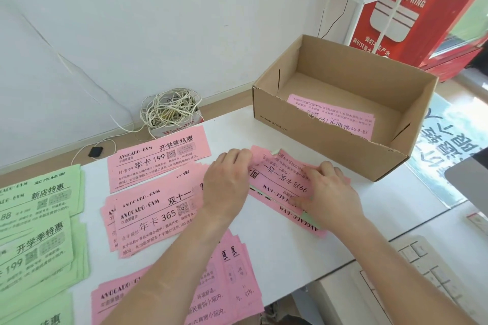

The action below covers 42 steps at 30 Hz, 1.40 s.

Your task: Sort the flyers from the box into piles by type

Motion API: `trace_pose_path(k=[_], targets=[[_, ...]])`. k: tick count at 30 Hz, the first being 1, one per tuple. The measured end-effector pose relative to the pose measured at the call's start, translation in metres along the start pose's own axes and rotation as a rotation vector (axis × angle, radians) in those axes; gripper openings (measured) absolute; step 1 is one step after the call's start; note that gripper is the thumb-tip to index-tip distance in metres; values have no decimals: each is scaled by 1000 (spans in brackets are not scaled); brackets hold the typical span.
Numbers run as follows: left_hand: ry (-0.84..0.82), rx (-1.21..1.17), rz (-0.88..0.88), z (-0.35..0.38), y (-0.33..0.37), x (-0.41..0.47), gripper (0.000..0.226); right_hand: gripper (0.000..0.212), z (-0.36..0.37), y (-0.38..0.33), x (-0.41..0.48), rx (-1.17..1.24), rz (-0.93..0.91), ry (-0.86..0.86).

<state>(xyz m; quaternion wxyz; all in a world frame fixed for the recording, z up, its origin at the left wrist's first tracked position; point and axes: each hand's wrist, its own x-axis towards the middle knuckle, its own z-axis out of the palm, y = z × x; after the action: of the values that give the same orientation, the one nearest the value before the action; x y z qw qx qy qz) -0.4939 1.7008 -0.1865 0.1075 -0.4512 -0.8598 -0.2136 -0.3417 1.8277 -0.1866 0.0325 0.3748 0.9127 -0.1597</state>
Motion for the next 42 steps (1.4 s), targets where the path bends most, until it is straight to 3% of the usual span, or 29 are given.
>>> trace_pose_path(k=[2,6,10,14,18,21,23,26,28,30,34,38,42], targets=[[31,-82,-4,-5,-6,2,4,73,-1,3,0,63,16,-10],[68,-228,-39,-23,-8,5,34,75,0,7,0,114,35,-22],[154,-310,-89,-49,-7,5,28,74,-4,9,1,105,39,-57],[191,-374,-58,-83,-3,8,41,65,-30,9,0,306,47,-104],[172,-335,94,-114,4,11,41,58,-92,-14,-29,668,-158,46],[162,-416,184,-131,20,6,38,38,-102,-53,-46,694,-310,139],[135,-567,65,-141,27,-2,47,18,-94,-71,-52,839,-283,217],[-79,-680,-264,-148,11,-18,66,17,-86,-82,-61,1290,-142,182],[-327,-724,-439,-152,-8,-35,48,15,-80,-85,-68,1529,-30,87],[-424,-830,-551,-158,-21,-57,27,14,-69,-88,-74,1613,70,8],[-366,-750,-661,-172,-44,-94,19,8,-53,-88,-88,1497,98,-45],[-555,-553,-592,-186,-74,-132,23,7,-43,-85,-103,948,-72,-252],[-656,-421,-547,-195,-89,-172,29,8,-16,-85,-131,686,-169,-467]])
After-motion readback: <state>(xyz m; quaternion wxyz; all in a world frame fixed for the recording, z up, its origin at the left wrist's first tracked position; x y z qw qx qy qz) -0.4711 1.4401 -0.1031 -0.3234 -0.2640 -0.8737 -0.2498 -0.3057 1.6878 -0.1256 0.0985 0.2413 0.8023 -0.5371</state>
